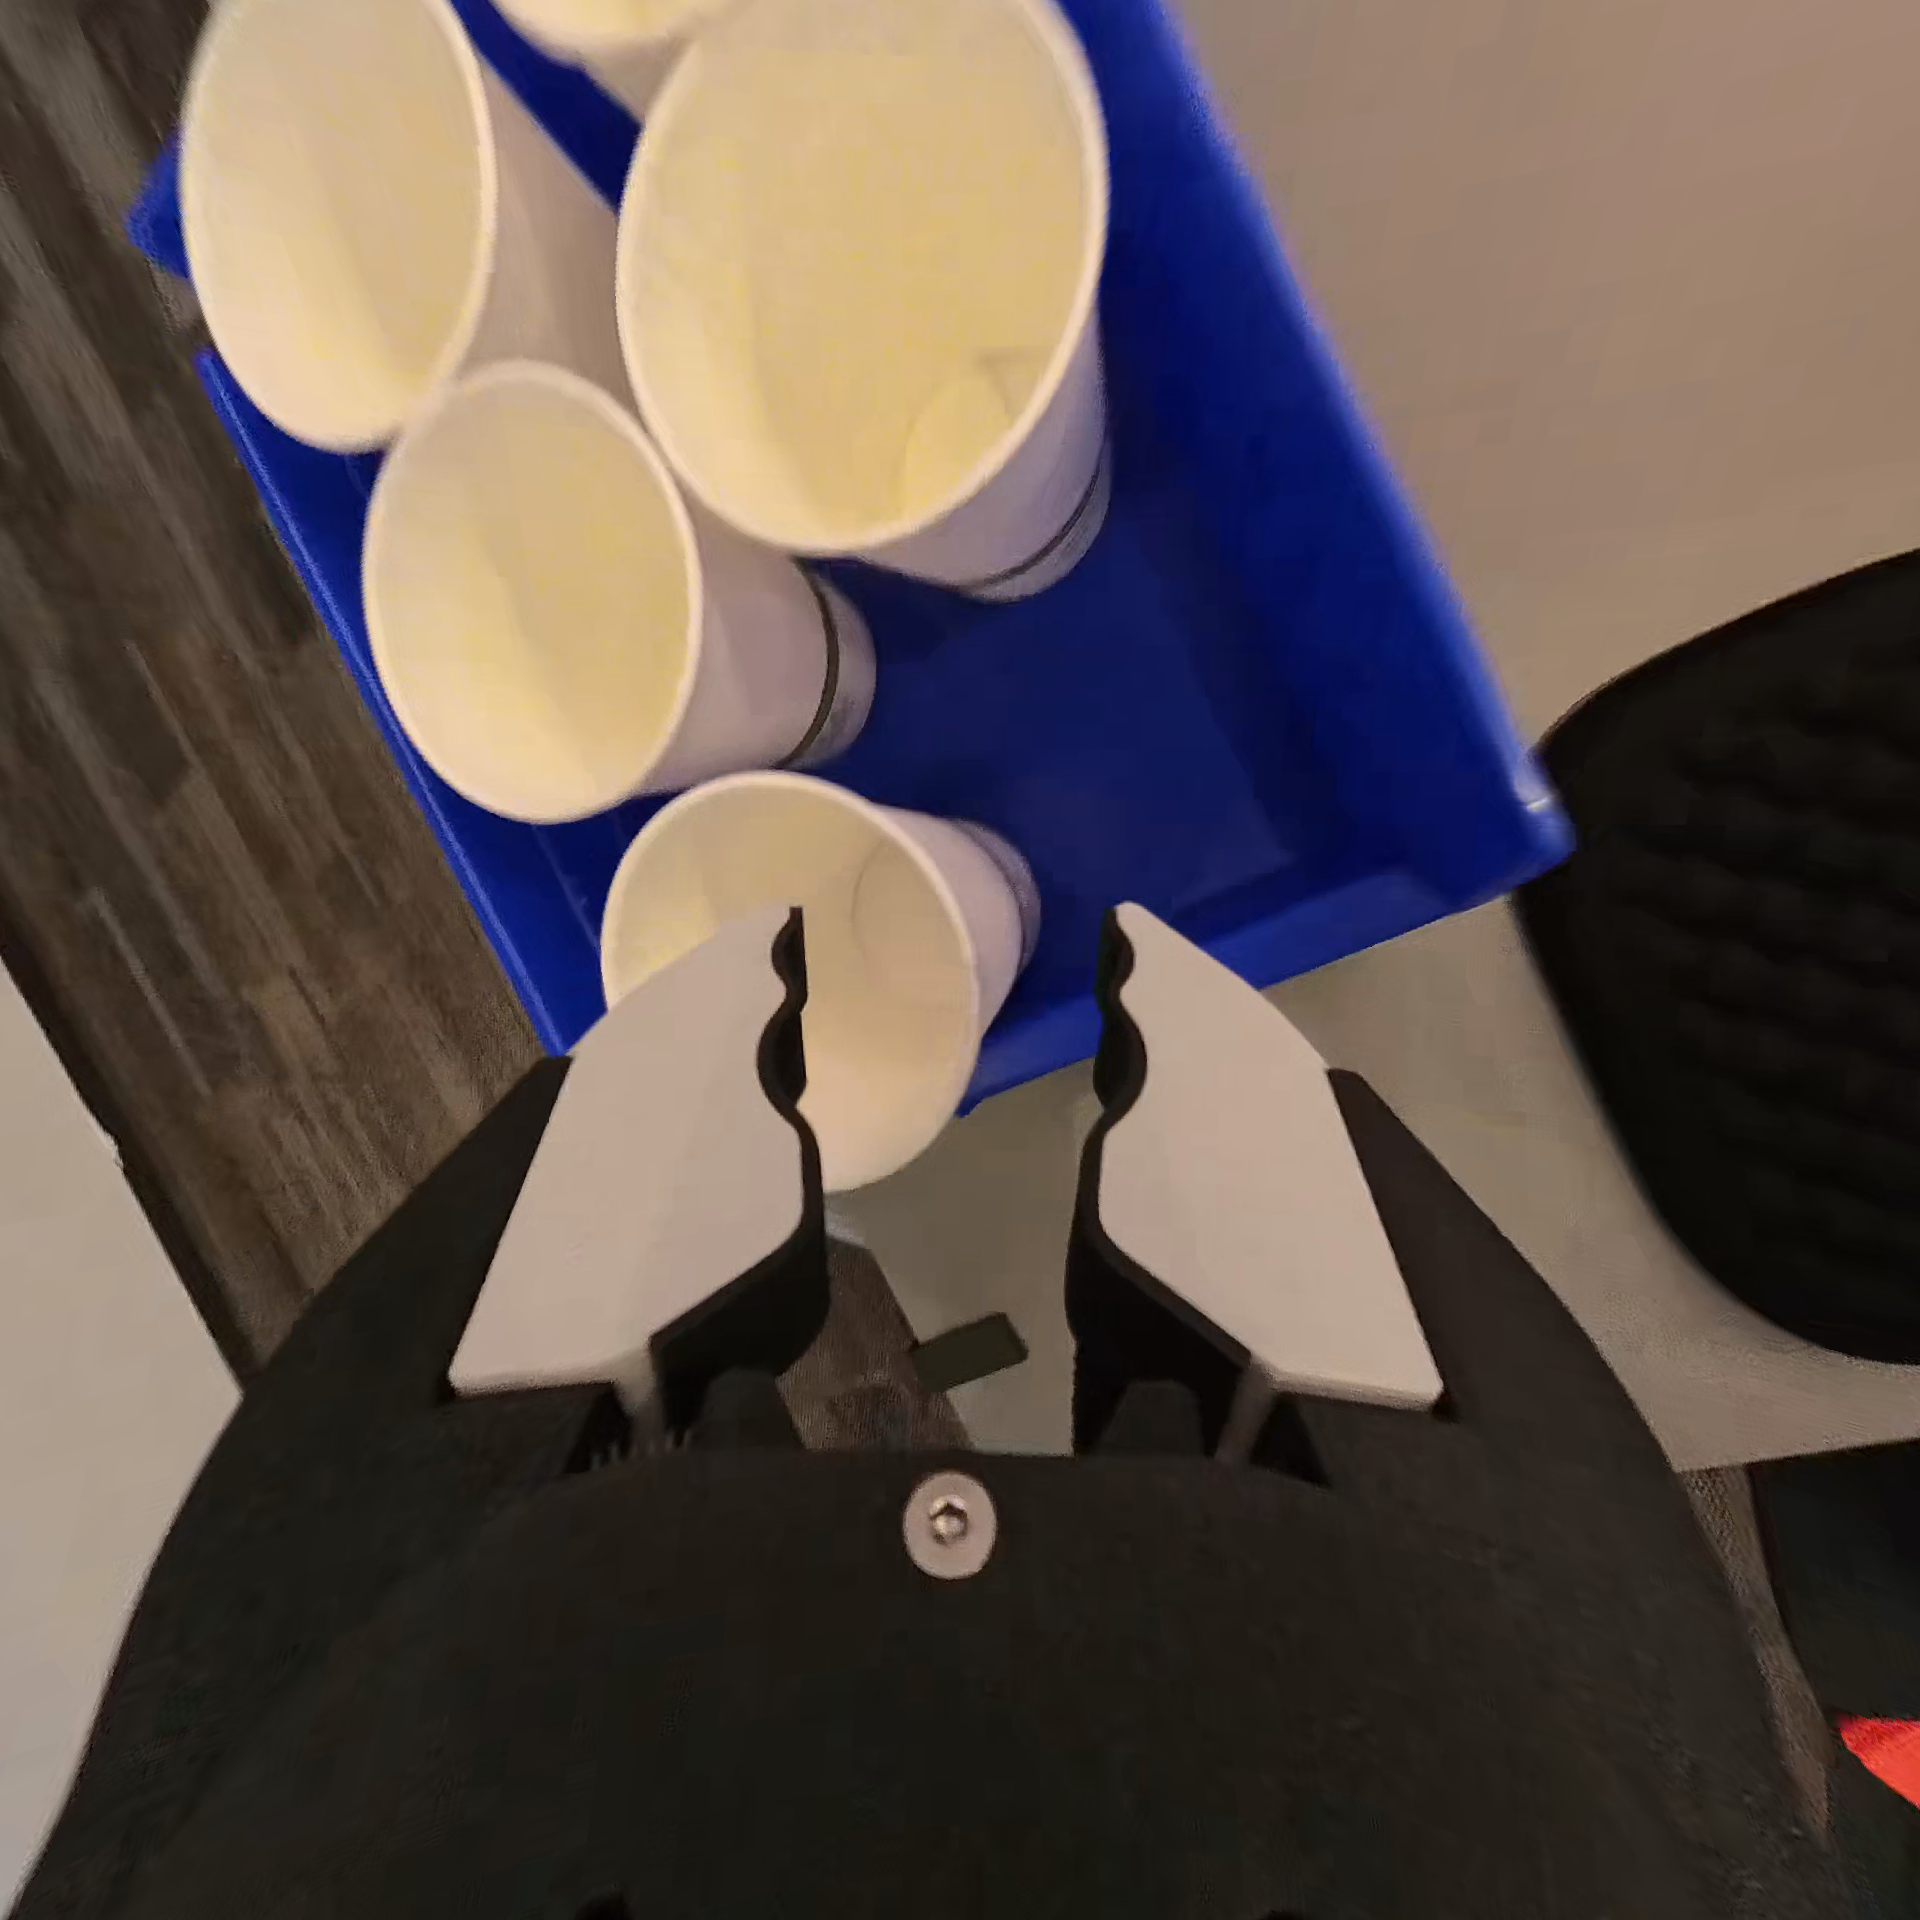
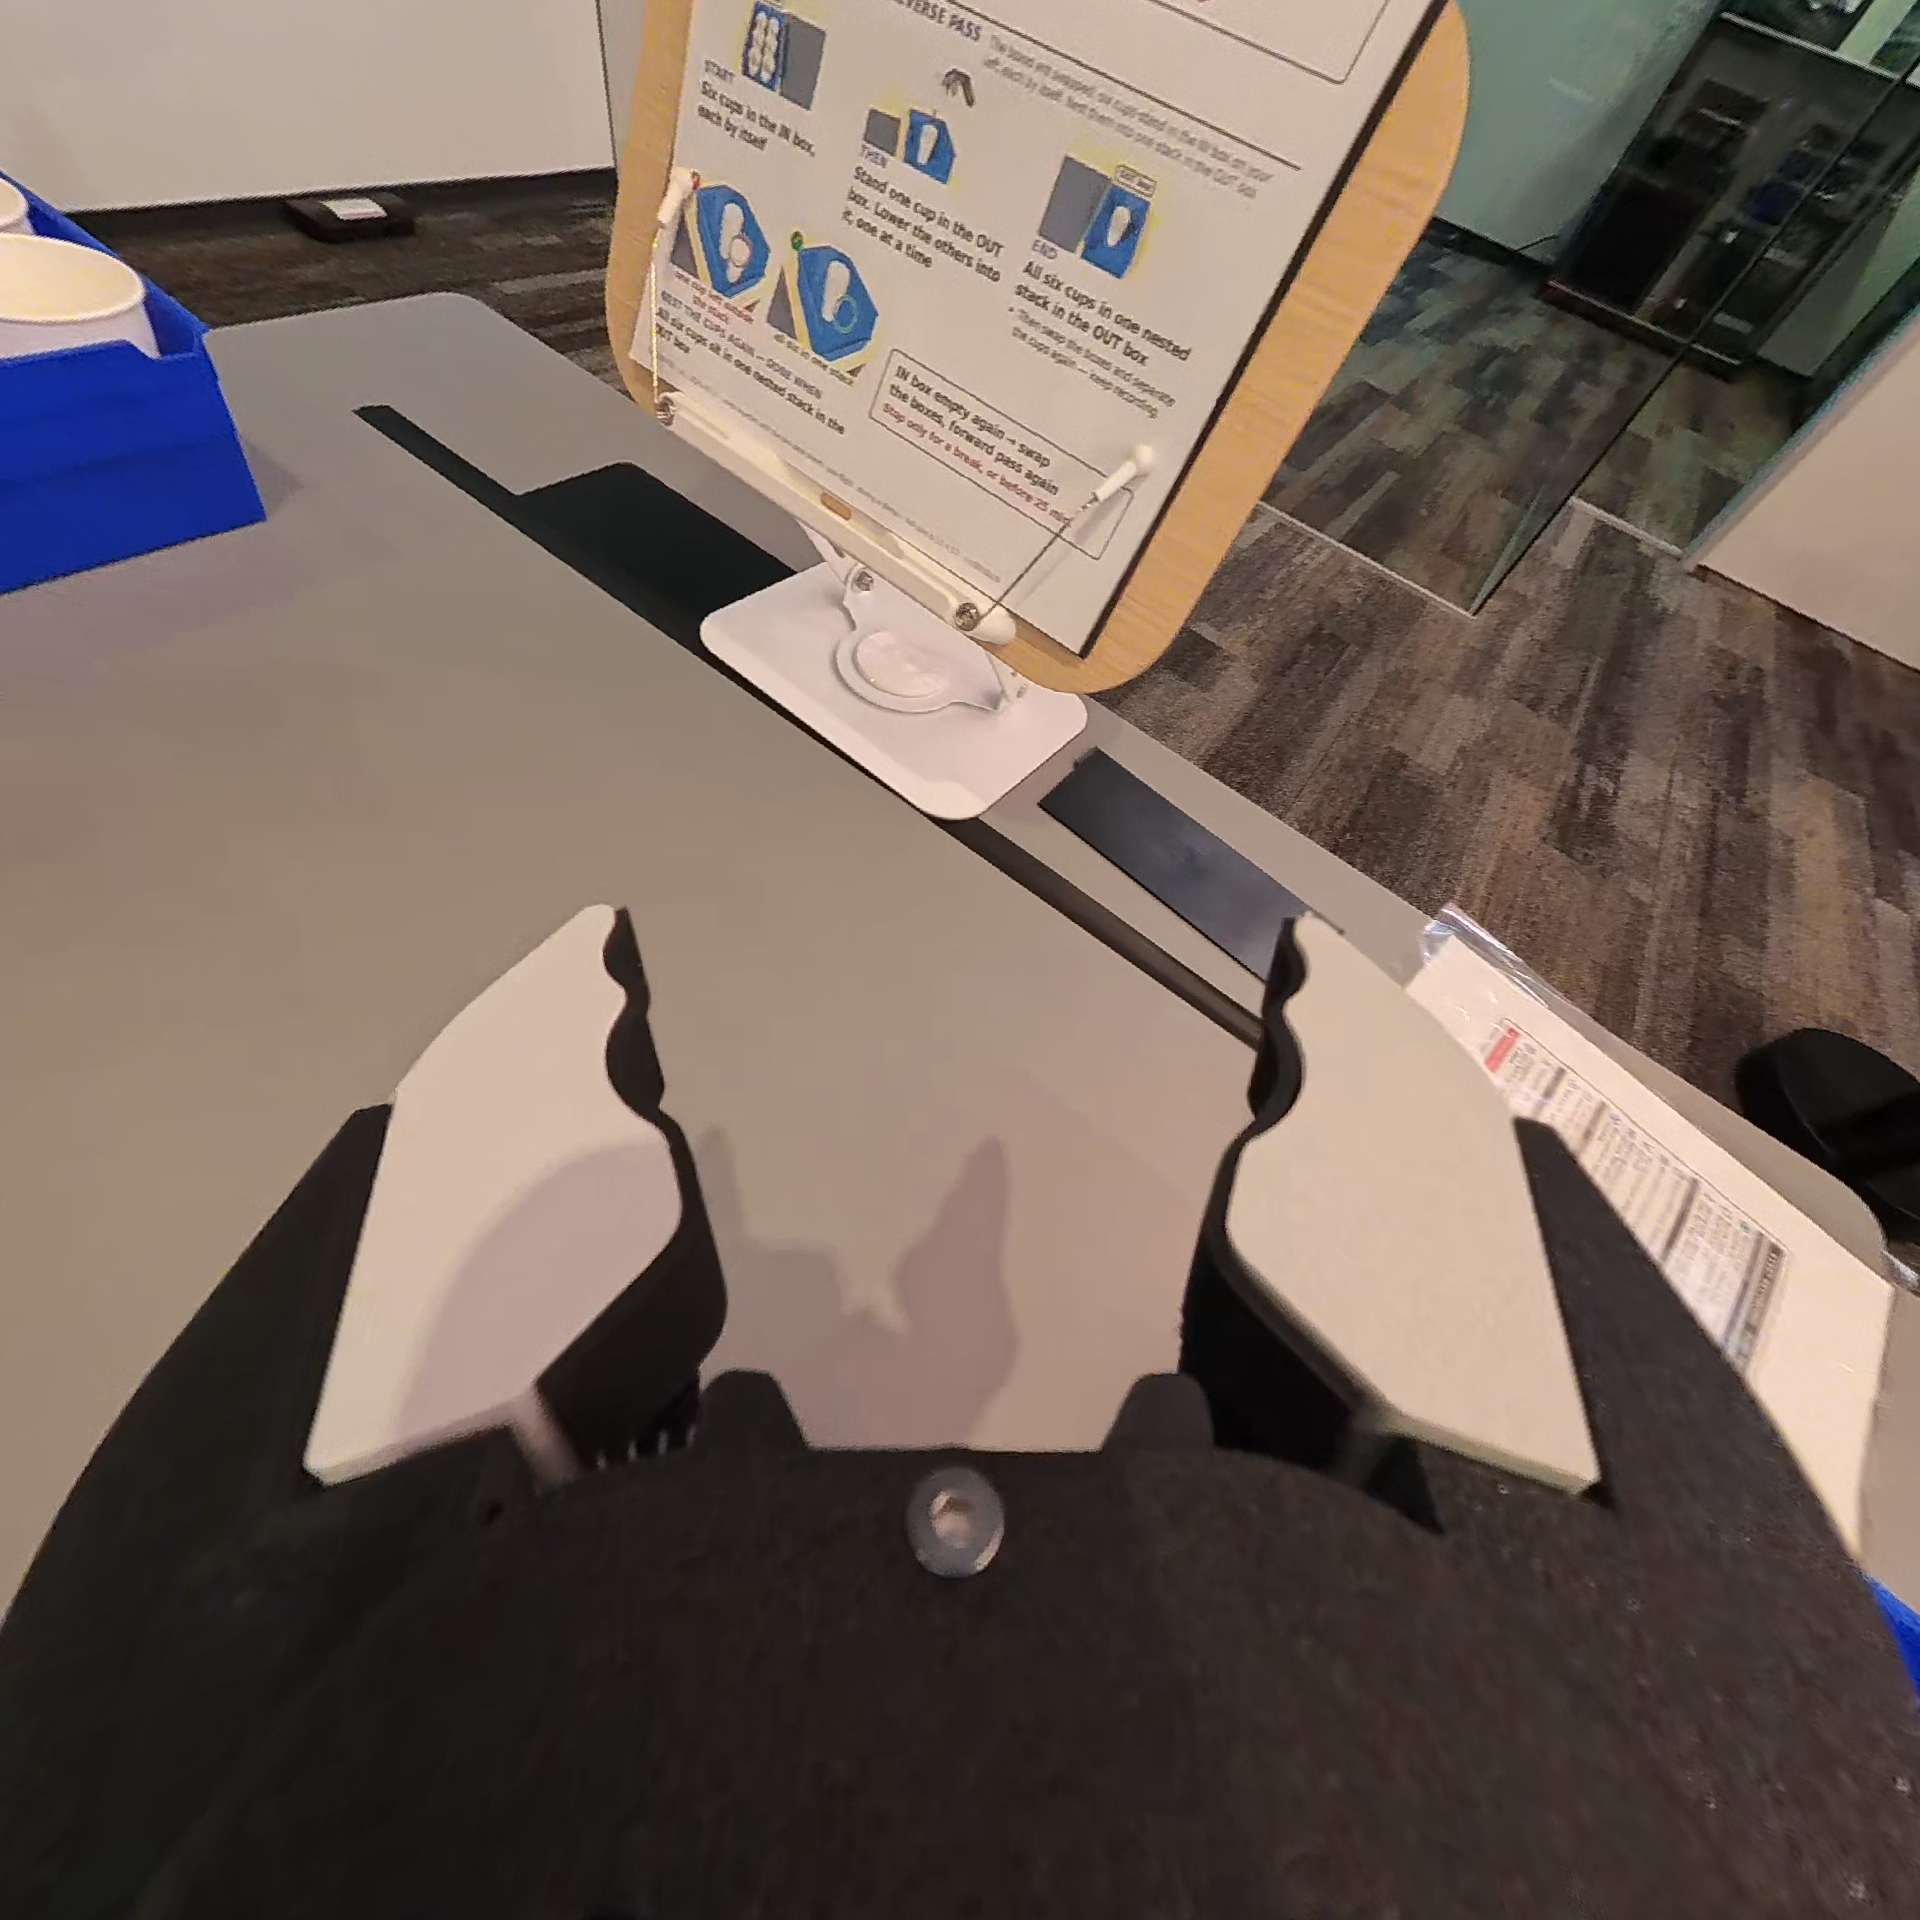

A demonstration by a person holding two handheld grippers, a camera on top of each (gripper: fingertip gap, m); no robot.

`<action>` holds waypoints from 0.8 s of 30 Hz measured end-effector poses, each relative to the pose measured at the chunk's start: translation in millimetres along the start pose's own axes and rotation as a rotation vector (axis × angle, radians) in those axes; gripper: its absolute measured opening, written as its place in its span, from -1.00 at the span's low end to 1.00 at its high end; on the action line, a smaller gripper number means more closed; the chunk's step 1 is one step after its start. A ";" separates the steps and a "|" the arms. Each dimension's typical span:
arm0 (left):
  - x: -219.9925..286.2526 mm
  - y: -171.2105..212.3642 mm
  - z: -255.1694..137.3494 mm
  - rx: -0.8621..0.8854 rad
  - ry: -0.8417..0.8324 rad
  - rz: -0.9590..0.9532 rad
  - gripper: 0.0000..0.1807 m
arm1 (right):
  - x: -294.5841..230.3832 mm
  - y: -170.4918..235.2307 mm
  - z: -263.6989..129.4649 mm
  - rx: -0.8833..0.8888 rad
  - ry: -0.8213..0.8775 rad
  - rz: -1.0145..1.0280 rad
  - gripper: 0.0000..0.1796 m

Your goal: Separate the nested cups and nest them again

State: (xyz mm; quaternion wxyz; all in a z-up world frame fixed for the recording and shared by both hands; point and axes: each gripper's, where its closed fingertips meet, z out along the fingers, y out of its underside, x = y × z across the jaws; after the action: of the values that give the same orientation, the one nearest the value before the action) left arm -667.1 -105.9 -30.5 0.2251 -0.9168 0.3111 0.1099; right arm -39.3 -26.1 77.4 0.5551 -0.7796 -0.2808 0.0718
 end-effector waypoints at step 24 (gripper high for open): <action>2.0 1.7 -33.1 -0.127 0.119 0.112 -0.95 | -79.5 9.5 34.8 -0.019 -0.275 -0.042 0.20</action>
State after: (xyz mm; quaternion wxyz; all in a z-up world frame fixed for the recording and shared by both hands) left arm -664.5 -124.1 -2.8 0.1410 -0.9153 0.3670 0.0875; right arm -116.8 -40.6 39.9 0.5056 -0.7616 -0.3710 0.1635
